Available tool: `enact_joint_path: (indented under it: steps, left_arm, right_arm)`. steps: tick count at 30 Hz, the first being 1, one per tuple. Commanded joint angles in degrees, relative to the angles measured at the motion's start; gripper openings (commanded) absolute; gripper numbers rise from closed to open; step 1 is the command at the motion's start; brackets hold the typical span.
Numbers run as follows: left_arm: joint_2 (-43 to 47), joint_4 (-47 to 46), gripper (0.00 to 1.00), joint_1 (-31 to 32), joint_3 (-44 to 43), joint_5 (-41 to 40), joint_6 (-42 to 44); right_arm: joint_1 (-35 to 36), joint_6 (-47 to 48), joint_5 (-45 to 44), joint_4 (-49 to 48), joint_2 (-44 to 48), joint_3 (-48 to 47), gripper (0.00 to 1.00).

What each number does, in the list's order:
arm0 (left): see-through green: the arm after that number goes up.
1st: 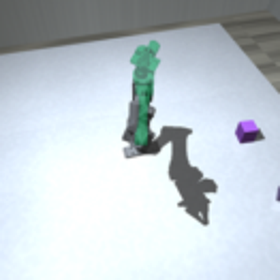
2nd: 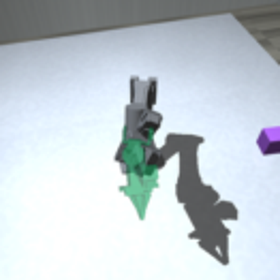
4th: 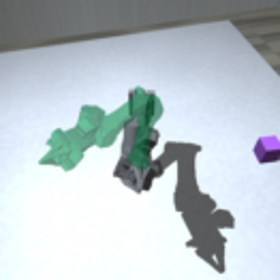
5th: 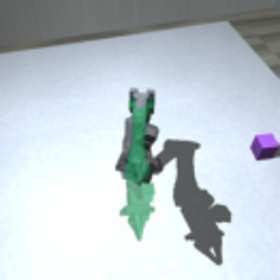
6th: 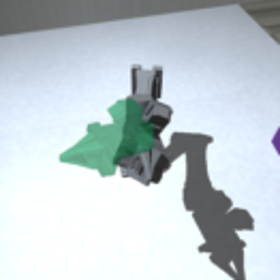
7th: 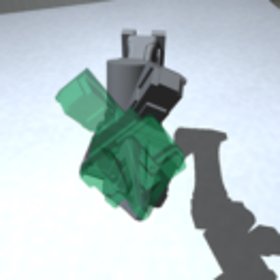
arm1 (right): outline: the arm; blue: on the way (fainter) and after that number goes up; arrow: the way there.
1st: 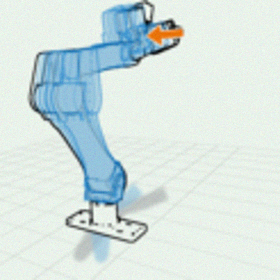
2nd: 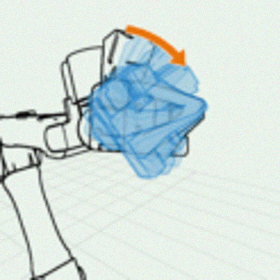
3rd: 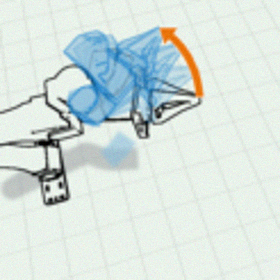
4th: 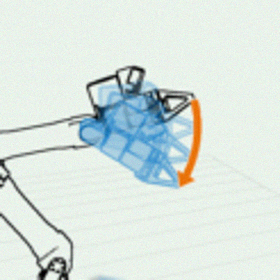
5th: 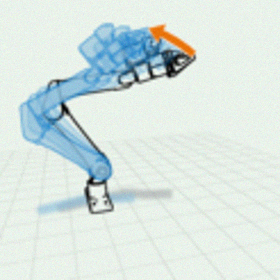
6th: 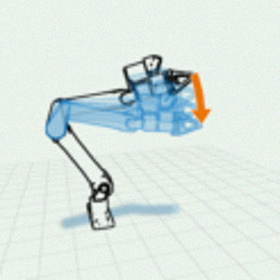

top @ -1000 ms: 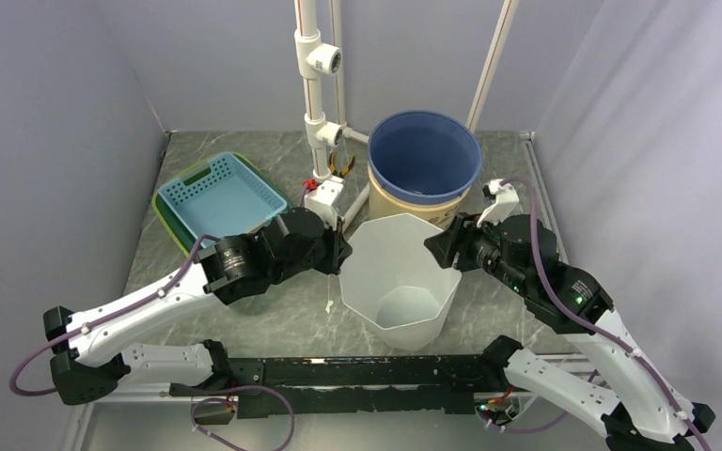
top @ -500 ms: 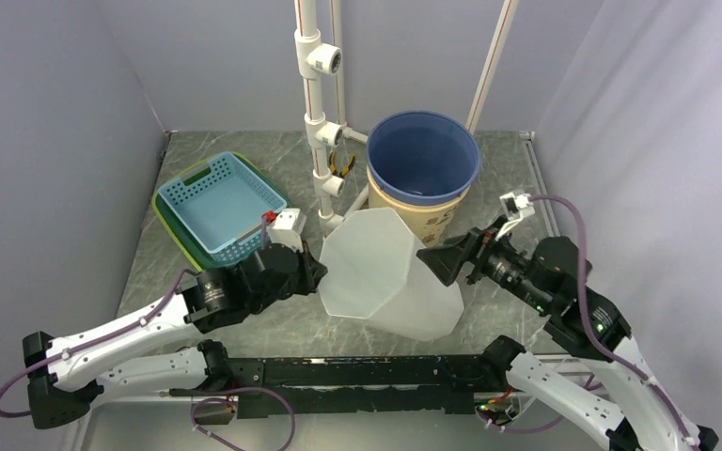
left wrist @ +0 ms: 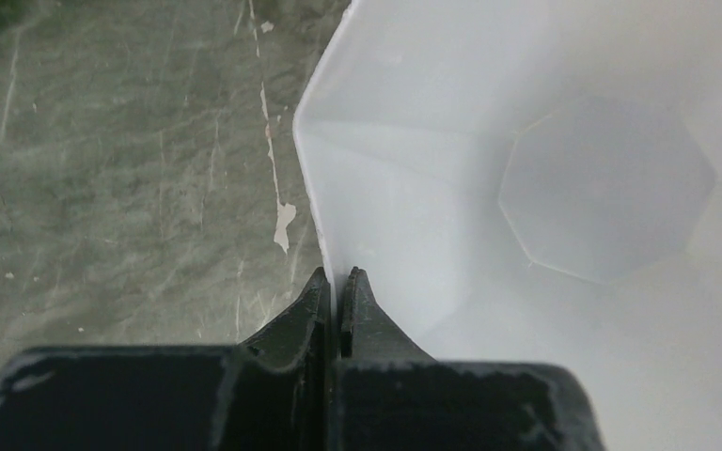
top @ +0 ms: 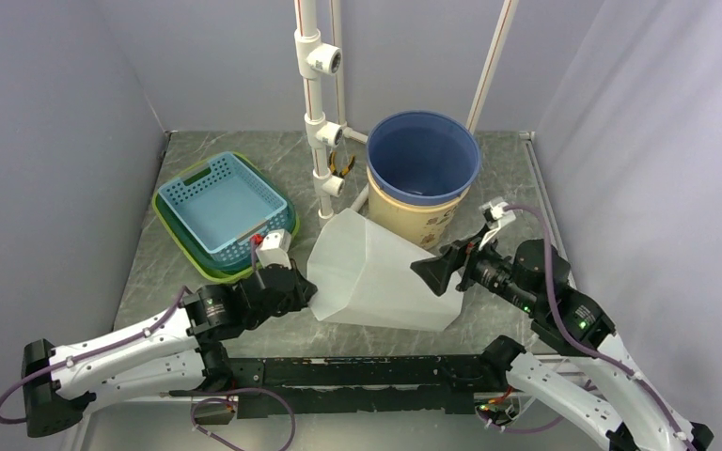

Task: Turn the large container upside down
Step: Turn the container upside down at the center of the board.

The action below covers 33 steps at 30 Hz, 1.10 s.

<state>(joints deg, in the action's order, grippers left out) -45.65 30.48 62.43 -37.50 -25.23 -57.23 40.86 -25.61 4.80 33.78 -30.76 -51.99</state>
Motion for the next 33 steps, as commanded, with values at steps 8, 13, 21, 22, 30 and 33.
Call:
enact_joint_path:
  steps: [8,13,21,22,30,33]
  left_arm:
    - [-2.38,1.68,0.03,0.29,7.51,4.25,-7.20]
    - [-1.91,0.02,0.03,0.26,11.02,4.50,-10.06]
    - [-6.72,1.07,0.09,0.25,10.59,7.96,-9.01]
    - [-7.57,1.97,0.10,0.28,9.76,8.05,-8.88]
    - [-11.60,6.26,0.22,0.26,5.90,6.44,-9.33]
    - [-11.49,5.83,0.32,0.23,6.02,6.63,-9.34]
  right_arm:
    - [0.12,6.64,9.23,-5.24,0.32,5.93,0.93]
    - [0.31,6.00,12.63,-6.29,-4.64,5.09,0.89]
    - [2.01,6.01,-1.65,4.45,-14.48,2.73,0.81]
    - [2.29,6.49,-2.75,5.80,-15.57,2.39,0.81]
    - [2.76,6.89,1.02,3.04,-12.13,5.24,0.82]
    - [2.84,7.22,2.54,3.43,-11.42,5.85,0.82]
